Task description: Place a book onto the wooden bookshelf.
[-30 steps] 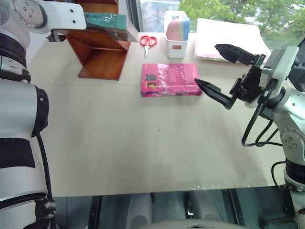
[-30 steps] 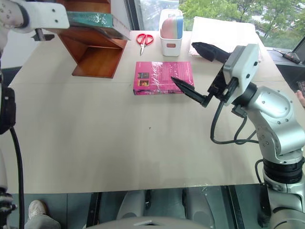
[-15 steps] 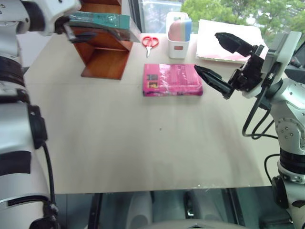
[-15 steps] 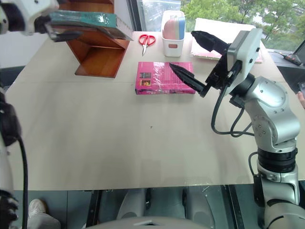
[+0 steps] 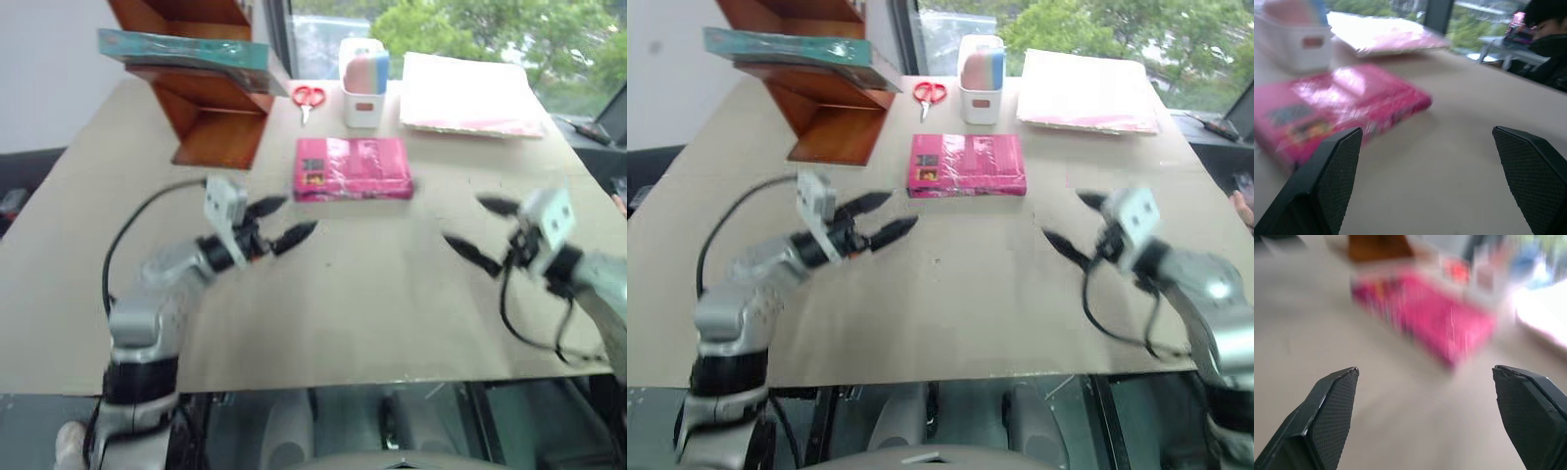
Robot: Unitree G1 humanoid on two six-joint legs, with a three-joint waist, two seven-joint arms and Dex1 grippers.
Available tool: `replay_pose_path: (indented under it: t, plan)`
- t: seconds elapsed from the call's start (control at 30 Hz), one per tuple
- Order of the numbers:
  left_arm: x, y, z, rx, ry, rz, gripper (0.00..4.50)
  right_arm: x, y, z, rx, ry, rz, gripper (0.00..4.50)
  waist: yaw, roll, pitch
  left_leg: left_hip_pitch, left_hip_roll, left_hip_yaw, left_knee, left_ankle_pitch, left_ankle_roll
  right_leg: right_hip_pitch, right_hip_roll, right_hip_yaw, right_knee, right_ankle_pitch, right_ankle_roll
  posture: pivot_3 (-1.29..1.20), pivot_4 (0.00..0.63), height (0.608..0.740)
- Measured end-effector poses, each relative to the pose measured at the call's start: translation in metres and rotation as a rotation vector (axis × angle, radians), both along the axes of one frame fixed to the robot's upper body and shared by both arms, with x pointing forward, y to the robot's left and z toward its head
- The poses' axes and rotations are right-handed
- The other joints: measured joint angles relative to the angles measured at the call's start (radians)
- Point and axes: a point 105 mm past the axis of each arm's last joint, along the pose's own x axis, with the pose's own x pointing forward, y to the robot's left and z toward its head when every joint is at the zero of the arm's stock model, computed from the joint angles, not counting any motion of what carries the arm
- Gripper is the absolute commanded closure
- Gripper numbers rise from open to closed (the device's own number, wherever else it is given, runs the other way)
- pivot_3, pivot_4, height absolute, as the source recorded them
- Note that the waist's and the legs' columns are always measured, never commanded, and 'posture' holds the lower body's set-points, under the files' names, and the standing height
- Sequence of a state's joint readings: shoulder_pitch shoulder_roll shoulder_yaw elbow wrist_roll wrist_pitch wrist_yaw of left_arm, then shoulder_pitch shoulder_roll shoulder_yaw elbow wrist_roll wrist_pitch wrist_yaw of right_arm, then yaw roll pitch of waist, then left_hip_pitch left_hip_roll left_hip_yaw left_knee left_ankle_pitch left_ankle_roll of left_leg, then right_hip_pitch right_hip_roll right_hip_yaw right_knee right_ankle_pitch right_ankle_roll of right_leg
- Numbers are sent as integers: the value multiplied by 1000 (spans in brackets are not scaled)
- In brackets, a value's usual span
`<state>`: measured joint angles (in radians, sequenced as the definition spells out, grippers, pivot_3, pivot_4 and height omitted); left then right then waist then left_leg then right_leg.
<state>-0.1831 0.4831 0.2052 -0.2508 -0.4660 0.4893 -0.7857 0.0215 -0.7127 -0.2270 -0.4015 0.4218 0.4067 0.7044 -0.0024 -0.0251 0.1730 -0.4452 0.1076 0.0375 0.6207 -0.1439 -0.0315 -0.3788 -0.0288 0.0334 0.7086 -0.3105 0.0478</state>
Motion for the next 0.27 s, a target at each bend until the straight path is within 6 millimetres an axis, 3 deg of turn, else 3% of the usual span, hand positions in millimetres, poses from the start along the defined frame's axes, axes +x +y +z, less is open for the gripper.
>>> replay_pose_path:
  t: [0.1, 0.17, 0.27]
  plan:
    - [-12, 23, -12, 23, 1, 80, 43, -19, -28, -18, -40, 68, -104, 0, -2, 0, 0, 1, 0, 0, 0, 0, 0, 0, 0, 1, 0, 0, 0, 0, 150, 740]
    - [-23, 44, -14, 77, -7, 123, 43, -29, -44, -14, -79, 59, -142, 0, -11, 0, -1, 4, 0, 1, 0, 0, 0, 1, 0, 2, 0, -1, -1, 0, 150, 740]
    - [-33, 63, -13, 108, -4, 146, 43, -32, -50, -8, -102, 42, -146, 0, -15, -1, -2, 14, 0, 5, -3, -3, -4, 4, 0, 8, 0, -4, -1, 0, 150, 740]
